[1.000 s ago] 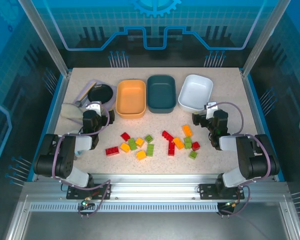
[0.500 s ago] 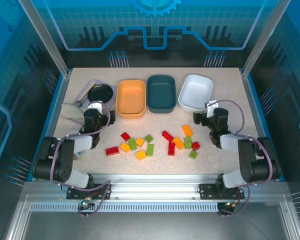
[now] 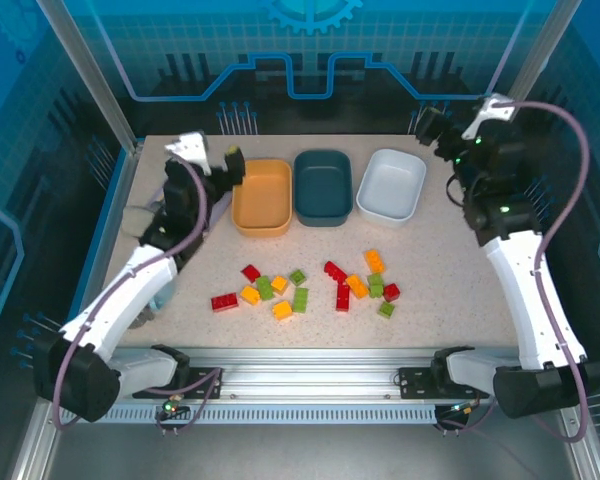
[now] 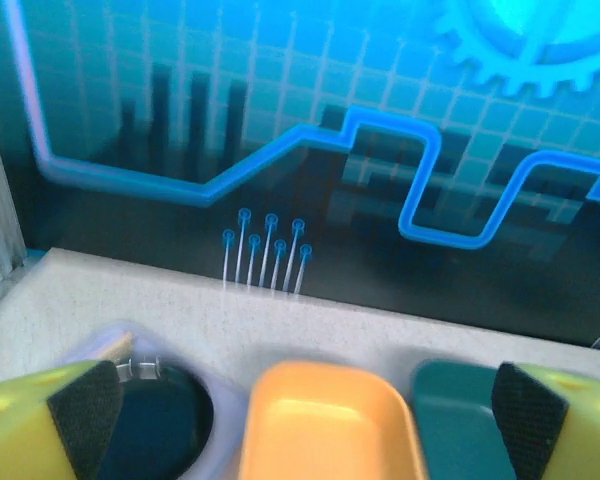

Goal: Sort the legos into containers by color

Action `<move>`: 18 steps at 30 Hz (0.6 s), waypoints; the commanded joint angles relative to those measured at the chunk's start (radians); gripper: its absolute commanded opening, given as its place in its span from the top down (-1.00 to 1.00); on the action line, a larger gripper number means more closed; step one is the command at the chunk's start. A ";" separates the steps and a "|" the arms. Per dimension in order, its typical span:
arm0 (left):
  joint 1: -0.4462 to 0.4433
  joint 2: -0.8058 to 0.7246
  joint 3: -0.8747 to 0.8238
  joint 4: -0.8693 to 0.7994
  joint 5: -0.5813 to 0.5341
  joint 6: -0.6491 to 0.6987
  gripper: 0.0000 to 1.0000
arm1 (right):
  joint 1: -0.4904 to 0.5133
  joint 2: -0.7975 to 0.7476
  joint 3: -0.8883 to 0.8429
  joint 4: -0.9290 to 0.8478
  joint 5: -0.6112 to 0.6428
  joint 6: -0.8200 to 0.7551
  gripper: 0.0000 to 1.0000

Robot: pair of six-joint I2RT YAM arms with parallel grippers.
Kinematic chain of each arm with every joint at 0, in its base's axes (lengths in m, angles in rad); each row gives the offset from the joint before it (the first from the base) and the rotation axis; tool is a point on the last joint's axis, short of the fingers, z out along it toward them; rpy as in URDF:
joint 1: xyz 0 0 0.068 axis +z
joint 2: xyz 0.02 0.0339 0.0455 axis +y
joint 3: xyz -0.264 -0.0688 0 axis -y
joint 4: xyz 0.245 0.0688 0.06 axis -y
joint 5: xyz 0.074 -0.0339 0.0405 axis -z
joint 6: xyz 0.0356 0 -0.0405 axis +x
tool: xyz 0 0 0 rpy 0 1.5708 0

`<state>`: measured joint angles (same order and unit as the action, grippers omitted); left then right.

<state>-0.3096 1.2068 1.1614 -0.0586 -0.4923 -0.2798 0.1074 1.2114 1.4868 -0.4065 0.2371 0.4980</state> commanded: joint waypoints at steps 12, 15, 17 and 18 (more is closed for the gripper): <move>-0.015 0.033 0.136 -0.653 0.547 -0.338 -0.97 | 0.080 -0.004 -0.181 -0.785 -0.221 0.481 -0.52; -0.097 0.011 0.080 -0.647 0.603 -0.316 -0.98 | 0.080 -0.037 -0.367 -0.692 -0.317 0.547 -0.53; -0.167 -0.003 0.041 -0.624 0.628 -0.312 -0.97 | 0.074 -0.045 -0.455 -0.632 -0.366 0.584 -0.55; -0.195 -0.008 0.023 -0.609 0.635 -0.314 -0.97 | 0.073 -0.046 -0.490 -0.597 -0.387 0.603 -0.55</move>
<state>-0.4454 1.2415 1.2224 -0.6609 0.0402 -0.6029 0.1761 1.1820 1.0660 -1.0611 -0.0284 0.9936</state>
